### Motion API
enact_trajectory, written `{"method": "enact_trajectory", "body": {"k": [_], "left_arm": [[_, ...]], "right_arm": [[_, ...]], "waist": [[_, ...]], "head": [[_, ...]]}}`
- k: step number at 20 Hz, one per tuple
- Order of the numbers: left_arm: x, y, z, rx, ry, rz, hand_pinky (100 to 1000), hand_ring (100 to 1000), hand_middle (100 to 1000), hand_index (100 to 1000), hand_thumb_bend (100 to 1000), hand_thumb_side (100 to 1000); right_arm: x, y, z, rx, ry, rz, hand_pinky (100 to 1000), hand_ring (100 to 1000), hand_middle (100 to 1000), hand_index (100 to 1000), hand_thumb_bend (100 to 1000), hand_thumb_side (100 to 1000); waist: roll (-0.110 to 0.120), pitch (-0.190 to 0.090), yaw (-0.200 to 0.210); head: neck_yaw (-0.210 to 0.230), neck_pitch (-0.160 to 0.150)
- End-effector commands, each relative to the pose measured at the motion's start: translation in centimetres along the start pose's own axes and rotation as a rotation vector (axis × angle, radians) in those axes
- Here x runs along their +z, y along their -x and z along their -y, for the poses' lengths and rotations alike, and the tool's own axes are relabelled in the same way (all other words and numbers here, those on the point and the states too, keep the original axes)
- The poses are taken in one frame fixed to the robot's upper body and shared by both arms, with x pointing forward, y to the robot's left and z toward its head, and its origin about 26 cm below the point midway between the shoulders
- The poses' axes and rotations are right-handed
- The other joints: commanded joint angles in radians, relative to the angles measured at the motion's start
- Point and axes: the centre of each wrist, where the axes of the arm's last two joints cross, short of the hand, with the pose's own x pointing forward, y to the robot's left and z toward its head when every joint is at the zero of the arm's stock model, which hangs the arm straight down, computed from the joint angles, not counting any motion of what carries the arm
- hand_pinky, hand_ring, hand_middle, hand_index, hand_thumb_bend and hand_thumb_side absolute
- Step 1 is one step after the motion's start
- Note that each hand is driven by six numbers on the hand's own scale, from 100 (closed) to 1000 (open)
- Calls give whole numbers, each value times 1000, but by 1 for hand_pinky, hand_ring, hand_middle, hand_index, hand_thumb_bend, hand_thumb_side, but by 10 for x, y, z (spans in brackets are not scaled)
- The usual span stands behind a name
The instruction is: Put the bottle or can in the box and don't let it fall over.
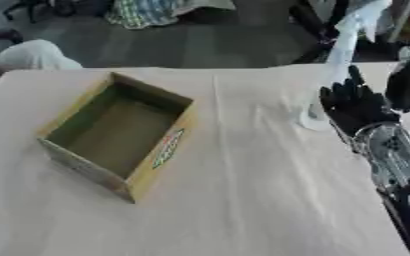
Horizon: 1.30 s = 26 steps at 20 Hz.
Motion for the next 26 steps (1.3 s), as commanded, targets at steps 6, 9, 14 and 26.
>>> {"method": "enact_trajectory", "body": {"k": [6, 9, 14, 26], "left_arm": [[-5, -7, -2, -3, 14, 31, 945, 833, 987, 873, 200, 876], [-5, -7, -1, -1, 15, 30, 945, 834, 987, 873, 200, 876], [-5, -8, -1, 3, 19, 31, 945, 834, 987, 873, 200, 875], [-4, -8, 1, 12, 26, 29, 946, 837, 989, 874, 200, 876]], "right_arm": [[-2, -16, -19, 12, -80, 66, 100, 100, 100, 878, 327, 680], [-3, -19, -25, 13, -94, 76, 100, 100, 100, 875, 324, 676], [-8, -22, -30, 8, -88, 91, 100, 100, 100, 874, 325, 666], [-17, -21, -41, -25, -98, 59, 100, 100, 100, 870, 325, 659]], "waist": [[4, -15, 2], [4, -15, 3], [5, -14, 6], [5, -9, 18]], "head": [[-7, -16], [-11, -18], [-14, -19], [-22, -22]]}}
